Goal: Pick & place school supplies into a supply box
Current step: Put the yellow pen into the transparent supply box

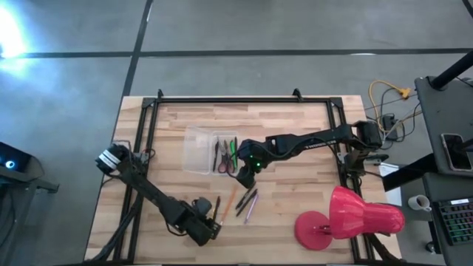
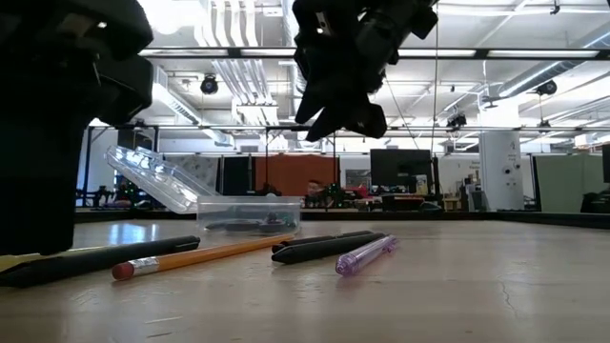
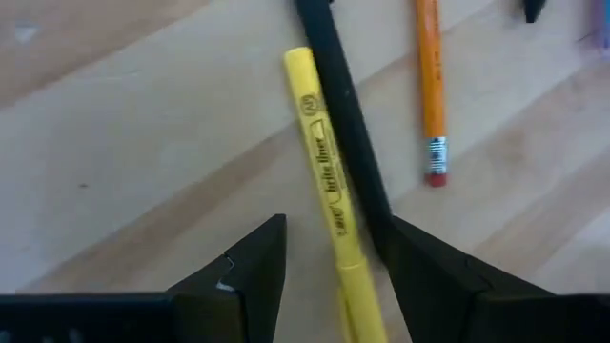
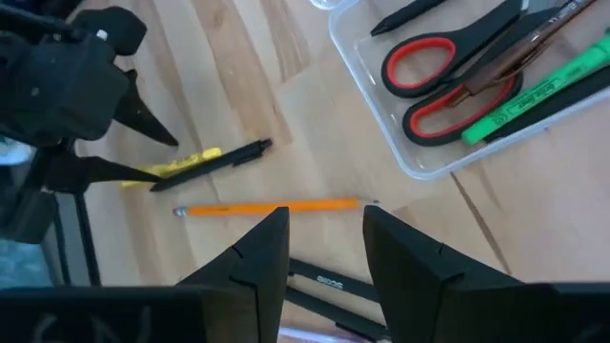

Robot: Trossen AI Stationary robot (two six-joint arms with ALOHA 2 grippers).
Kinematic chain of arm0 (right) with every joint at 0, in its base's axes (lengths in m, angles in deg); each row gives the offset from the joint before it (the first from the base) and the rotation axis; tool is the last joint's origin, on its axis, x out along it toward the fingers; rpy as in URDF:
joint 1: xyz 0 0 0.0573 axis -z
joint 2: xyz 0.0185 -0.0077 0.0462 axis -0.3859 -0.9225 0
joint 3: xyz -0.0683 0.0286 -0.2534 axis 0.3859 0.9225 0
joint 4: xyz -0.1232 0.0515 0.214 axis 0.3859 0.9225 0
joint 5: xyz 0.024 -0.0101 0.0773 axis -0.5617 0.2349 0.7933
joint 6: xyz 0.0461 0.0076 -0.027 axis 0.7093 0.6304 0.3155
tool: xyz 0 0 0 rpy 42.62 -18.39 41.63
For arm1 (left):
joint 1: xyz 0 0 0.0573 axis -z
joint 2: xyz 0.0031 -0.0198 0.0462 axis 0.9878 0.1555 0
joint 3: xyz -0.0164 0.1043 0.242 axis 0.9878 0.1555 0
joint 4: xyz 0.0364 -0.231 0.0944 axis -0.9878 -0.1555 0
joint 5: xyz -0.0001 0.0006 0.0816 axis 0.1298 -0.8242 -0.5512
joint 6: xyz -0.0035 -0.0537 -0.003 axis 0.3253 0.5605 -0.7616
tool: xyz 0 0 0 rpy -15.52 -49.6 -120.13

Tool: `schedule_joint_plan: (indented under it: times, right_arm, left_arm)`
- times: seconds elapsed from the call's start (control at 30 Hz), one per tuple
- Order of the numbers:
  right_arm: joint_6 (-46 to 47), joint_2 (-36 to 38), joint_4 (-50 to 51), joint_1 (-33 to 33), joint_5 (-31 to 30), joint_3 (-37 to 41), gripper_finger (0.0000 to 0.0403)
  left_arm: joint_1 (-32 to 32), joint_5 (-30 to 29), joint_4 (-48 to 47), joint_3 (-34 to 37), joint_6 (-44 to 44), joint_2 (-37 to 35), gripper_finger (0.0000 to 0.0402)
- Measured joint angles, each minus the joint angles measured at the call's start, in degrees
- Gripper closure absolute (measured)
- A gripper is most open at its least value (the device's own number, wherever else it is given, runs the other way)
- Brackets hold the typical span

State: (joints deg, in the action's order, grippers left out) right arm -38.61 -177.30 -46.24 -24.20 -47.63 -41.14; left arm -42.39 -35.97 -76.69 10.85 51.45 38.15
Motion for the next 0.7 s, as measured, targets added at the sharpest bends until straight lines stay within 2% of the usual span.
schedule_joint_plan:
  times: [0.1, 0.4, 0.7]
  right_arm:
    - [-1.4, 0.0, 1.74, 0.0, -0.02, 0.0, 0.0275]
    - [-3.75, 0.0, 4.07, 0.0, -0.22, 0.04, 0.0275]
    - [-4.1, 0.0, 4.02, 0.0, -0.66, 0.09, 0.0275]
  left_arm:
    - [-0.05, -0.24, 0.81, -0.92, 0.3, 1.68, 0.0242]
    - [-0.07, 2.37, -11.89, -4.05, -0.13, 3.49, 0.0244]
    - [0.16, 2.82, -11.71, -3.64, -1.75, 2.21, 0.0288]
